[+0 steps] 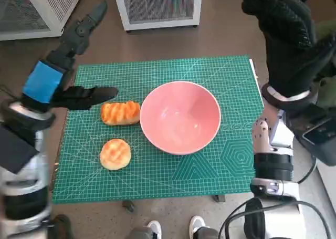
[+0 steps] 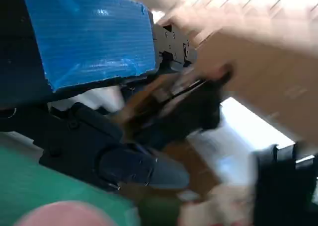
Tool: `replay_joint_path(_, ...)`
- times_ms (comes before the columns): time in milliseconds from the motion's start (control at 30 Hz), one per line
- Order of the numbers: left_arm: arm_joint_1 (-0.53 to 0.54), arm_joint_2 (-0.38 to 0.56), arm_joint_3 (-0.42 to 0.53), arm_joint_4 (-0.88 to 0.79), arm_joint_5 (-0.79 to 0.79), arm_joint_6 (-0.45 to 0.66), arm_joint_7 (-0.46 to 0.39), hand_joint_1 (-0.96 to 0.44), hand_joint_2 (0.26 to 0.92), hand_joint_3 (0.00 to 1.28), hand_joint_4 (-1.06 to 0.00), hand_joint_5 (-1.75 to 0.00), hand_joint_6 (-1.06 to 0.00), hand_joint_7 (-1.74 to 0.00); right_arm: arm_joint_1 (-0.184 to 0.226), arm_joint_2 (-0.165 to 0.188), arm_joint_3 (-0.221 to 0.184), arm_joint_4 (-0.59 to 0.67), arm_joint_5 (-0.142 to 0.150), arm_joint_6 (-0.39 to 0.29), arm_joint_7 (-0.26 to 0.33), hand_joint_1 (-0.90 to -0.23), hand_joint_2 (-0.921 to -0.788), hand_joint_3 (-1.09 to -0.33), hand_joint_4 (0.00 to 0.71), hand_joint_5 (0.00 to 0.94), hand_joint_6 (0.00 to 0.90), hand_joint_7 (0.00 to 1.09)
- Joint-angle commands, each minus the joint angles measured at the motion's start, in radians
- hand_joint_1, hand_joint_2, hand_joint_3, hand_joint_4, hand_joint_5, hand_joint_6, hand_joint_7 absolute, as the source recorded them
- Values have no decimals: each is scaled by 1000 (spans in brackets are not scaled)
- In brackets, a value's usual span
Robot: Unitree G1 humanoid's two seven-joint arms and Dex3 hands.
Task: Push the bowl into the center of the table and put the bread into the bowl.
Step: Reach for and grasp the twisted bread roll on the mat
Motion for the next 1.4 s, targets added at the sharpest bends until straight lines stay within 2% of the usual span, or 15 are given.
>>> replay_joint_path(33, -44, 222, -143, -253, 136, 458, -122, -116, 651, 5, 1, 1, -89, -22, 76, -10, 24, -66, 39, 58, 31, -675, -921, -704, 314, 0, 301, 252)
replay_joint_path(267, -93, 221, -280, -268, 250, 568, -139, 56, 662, 12, 1, 1, -131, -41, 86, -4, 29, -81, 15, 63, 12, -665, -921, -709, 312, 0, 294, 252)
replay_joint_path(500, -176, 241, -444, -240, 374, 705, -193, 48, 668, 15, -23, -10, -154, -44, 94, -6, 34, -97, 17, 79, 3, -665, -921, -711, 311, 0, 289, 252)
replay_joint_path(633, -203, 236, -499, -204, 411, 739, -213, 18, 668, 15, -48, -16, -171, -44, 99, -7, 38, -108, 17, 88, -2, -667, -921, -711, 310, 0, 288, 254)
replay_joint_path(967, -242, 218, -603, -92, 487, 732, -253, -63, 667, 12, -101, -20, -196, -35, 109, -6, 43, -123, 24, 97, -2, -673, -921, -710, 310, 0, 289, 260)
replay_joint_path(1400, -332, 113, -735, 205, 586, 672, -277, -141, 670, 10, -152, -18, -235, -32, 119, 4, 52, -126, 36, 99, 0, -677, -921, -713, 304, 0, 273, 259)
